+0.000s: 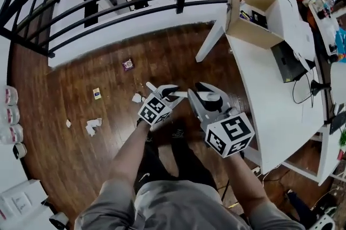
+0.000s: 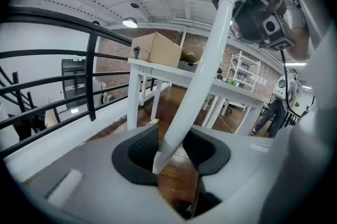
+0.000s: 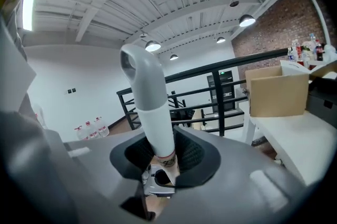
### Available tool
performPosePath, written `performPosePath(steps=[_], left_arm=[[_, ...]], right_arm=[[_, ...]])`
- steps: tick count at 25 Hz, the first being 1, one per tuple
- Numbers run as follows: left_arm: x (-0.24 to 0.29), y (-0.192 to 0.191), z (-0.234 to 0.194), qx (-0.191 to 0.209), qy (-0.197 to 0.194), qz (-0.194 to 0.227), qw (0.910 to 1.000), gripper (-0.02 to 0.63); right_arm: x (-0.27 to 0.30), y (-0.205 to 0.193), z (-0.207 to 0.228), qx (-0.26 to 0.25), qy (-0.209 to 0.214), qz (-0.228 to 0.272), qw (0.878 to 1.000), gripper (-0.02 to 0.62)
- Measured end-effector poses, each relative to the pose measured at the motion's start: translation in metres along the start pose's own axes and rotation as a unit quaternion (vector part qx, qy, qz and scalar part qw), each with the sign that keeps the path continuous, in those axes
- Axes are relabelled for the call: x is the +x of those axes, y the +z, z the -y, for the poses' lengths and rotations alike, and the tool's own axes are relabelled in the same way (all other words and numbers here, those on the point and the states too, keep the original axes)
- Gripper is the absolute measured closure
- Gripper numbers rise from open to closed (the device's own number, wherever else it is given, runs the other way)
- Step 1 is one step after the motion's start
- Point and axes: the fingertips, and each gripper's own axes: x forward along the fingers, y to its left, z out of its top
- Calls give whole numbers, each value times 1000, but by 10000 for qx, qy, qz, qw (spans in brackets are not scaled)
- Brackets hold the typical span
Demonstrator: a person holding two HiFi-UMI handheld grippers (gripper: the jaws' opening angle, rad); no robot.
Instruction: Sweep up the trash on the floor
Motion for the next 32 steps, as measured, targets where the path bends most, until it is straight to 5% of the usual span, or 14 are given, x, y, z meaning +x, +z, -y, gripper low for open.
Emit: performPosePath(steps=[6,13,23,32], left_arm=[[12,-43,-38,41,-332,-179,9993,462],[-57,-111,-55,-277,-580,-563,9963,460],[-198,-181,-129,-545,3,-622,9966,457],[-276,-201,-175,-918,496,-484,9934,457]], right_arm=[[45,-39,4,455,-197,-240,9985,502],[97,-75,-58,899,-200,-611,9939,502],[193,-88,-196,712,597,-812,9924,500],[256,-75,-274,221,1067,-1025,9887,503]])
